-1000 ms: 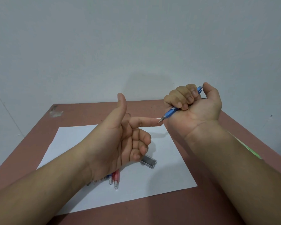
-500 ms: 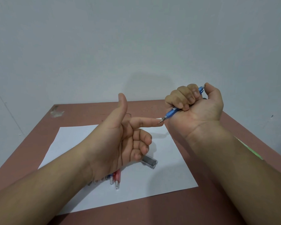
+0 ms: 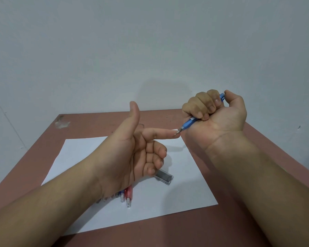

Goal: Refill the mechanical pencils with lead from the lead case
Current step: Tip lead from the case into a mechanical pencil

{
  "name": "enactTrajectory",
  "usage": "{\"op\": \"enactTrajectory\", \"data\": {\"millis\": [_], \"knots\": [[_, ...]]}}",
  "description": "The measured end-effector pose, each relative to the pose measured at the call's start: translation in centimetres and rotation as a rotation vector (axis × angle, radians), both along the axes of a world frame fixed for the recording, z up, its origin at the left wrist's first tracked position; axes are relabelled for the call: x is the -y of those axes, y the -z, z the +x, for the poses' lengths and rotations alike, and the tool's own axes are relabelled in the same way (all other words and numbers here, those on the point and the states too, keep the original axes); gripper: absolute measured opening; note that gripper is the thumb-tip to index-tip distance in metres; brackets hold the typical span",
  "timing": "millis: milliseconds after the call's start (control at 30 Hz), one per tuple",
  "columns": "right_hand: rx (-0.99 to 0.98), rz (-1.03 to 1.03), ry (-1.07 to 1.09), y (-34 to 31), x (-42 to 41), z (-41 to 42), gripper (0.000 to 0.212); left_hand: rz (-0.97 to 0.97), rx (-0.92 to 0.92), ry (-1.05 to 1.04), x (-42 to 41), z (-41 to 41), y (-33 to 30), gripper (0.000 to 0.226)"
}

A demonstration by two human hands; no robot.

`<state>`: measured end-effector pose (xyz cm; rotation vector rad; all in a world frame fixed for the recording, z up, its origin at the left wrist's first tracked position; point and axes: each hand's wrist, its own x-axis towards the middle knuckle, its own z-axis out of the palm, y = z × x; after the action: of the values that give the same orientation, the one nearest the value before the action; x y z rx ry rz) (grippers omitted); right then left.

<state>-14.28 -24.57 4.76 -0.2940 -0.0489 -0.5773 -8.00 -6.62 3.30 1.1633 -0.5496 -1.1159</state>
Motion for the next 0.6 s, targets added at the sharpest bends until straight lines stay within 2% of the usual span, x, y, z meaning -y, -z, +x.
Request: {"op": "enactTrajectory", "data": {"millis": [600], "knots": [[-0.006,0.023,0.007,-0.05,-0.07,0.02,0.042,0.001,0.03,0.017,-0.03,0.17,0.16,0.099]]}}
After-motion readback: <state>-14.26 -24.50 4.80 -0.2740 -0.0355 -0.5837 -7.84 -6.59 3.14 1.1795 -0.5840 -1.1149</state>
